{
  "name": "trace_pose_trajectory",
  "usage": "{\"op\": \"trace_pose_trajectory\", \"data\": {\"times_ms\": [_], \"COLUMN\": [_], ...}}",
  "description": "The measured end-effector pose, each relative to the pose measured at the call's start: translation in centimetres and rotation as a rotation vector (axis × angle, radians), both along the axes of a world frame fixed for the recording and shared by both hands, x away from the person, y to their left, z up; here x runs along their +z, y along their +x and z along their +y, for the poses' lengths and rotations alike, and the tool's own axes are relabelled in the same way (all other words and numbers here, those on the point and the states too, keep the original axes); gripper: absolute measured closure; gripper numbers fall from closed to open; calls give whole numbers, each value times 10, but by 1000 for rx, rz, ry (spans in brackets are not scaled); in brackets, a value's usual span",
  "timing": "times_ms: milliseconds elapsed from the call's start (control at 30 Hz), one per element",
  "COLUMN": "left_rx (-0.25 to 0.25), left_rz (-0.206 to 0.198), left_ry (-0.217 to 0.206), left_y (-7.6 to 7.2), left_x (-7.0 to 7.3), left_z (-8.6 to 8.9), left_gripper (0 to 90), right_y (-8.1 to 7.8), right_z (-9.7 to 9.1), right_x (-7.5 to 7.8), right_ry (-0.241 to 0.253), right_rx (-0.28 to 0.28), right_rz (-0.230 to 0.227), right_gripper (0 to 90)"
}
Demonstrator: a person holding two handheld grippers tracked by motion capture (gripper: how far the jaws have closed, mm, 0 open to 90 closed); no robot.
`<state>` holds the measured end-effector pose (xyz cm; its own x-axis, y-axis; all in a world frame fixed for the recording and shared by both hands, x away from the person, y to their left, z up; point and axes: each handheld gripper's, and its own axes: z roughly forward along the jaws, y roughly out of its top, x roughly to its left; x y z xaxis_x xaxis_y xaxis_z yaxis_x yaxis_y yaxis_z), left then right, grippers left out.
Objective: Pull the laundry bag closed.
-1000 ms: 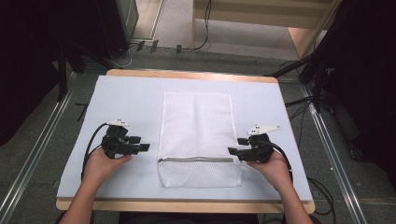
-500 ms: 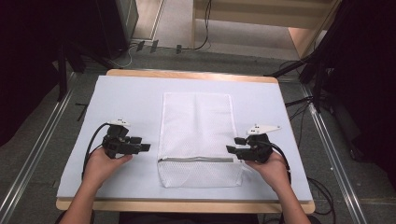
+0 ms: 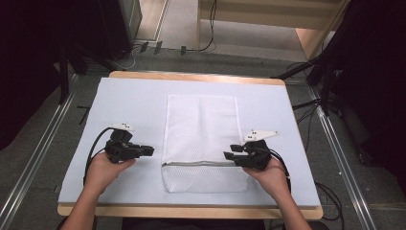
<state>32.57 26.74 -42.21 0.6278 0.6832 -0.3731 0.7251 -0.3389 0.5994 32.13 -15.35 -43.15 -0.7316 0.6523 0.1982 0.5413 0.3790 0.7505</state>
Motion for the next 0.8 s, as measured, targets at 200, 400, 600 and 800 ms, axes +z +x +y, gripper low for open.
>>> {"op": "trace_pose_trajectory", "data": {"times_ms": [200, 400, 600, 800], "left_rx": [-24, -26, -21, -50], "left_rz": [3, 7, 17, -1], "left_ry": [1, -6, 0, -6], "left_y": [-1, -1, 0, 1], "left_x": [-1, -1, -3, -5], "left_z": [-4, -9, -10, -10], "left_gripper": [861, 866, 850, 736], "right_y": [-3, -4, -5, -4], "right_z": [16, 32, 49, 63], "right_x": [5, 5, 4, 4], "right_ry": [22, -8, -7, -12], "right_rx": [37, 75, 106, 140], "right_rz": [16, 16, 39, 42], "right_gripper": [633, 632, 652, 612]}}
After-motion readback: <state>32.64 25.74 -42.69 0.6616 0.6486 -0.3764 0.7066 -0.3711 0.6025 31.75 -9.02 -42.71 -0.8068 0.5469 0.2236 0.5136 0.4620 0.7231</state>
